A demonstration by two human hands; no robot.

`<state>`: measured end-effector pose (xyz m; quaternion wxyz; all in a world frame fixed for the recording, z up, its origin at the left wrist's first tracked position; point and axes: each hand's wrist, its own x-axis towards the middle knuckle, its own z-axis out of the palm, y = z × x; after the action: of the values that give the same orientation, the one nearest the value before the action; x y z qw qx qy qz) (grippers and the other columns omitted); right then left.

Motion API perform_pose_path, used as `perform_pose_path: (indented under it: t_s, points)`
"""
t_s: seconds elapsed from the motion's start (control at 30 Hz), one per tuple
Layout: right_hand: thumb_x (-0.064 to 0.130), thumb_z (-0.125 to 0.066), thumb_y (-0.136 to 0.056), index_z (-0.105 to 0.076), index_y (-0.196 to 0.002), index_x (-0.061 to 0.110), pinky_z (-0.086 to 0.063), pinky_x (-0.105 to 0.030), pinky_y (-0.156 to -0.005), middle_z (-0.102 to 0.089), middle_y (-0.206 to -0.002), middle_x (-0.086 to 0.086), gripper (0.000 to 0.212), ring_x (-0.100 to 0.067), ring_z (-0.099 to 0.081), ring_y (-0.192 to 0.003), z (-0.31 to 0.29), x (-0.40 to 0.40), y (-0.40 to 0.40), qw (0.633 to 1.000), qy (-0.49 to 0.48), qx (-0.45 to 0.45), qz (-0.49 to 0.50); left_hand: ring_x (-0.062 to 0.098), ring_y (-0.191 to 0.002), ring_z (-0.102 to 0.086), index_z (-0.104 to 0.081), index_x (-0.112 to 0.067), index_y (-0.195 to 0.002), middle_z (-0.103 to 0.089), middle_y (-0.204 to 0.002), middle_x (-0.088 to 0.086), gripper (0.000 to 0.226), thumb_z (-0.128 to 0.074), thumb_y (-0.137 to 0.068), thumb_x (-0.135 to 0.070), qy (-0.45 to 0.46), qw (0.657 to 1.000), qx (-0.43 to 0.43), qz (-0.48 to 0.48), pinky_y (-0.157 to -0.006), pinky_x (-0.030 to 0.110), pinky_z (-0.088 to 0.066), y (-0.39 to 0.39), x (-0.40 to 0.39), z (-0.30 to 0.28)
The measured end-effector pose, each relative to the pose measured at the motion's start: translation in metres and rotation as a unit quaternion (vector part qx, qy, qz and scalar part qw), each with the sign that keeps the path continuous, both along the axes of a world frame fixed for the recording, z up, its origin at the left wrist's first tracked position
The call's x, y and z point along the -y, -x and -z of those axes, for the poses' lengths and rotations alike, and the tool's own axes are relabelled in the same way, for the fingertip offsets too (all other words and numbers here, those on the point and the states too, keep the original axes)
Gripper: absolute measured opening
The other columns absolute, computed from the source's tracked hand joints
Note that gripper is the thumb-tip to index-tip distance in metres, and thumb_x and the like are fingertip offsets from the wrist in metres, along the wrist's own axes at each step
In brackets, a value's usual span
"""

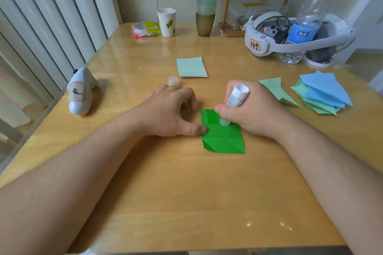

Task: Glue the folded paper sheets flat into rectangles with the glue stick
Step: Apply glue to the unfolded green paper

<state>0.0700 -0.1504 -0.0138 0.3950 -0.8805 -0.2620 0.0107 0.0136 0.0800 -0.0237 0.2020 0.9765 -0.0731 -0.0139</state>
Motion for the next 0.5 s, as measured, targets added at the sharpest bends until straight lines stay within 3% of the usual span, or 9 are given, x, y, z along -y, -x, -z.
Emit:
perform_pose_path:
  t_s: [0.17, 0.33, 0.5]
  points:
    - [0.031, -0.080, -0.081, -0.053, -0.072, 0.015, -0.038, -0.030, -0.057, -0.053, -0.057, 0.009, 0.033, -0.008, -0.043, -0.056, -0.002, 0.011, -0.008, 0.999, 0.020, 0.009, 0.027, 0.013, -0.103, -0.042, -0.049, -0.045, -0.092, -0.048, -0.100, -0.020, 0.061, -0.057, -0.050, -0.088, 0.000, 1.000, -0.001, -0.002, -0.101, 0.039, -0.040, 0.000, 0.000, 0.000]
    - [0.031, -0.080, -0.083, -0.056, -0.073, 0.016, -0.035, -0.015, -0.049, -0.061, -0.064, 0.007, 0.030, -0.005, -0.049, -0.057, 0.000, 0.008, -0.008, 0.995, -0.027, 0.063, 0.074, 0.014, -0.104, -0.043, -0.050, -0.043, -0.095, -0.048, -0.100, -0.019, 0.064, -0.057, -0.050, -0.089, 0.001, 1.000, -0.001, -0.002, -0.103, 0.041, -0.041, 0.000, 0.001, -0.001]
    - [0.031, -0.080, -0.084, -0.055, -0.073, 0.014, -0.038, -0.024, -0.053, -0.057, -0.063, 0.001, 0.032, -0.006, -0.046, -0.056, -0.003, -0.001, -0.001, 0.993, -0.083, 0.048, 0.067, 0.014, -0.104, -0.041, -0.050, -0.042, -0.096, -0.048, -0.101, -0.020, 0.060, -0.064, -0.055, -0.084, -0.002, 1.000, -0.006, -0.001, -0.103, 0.041, -0.040, 0.000, 0.002, -0.003]
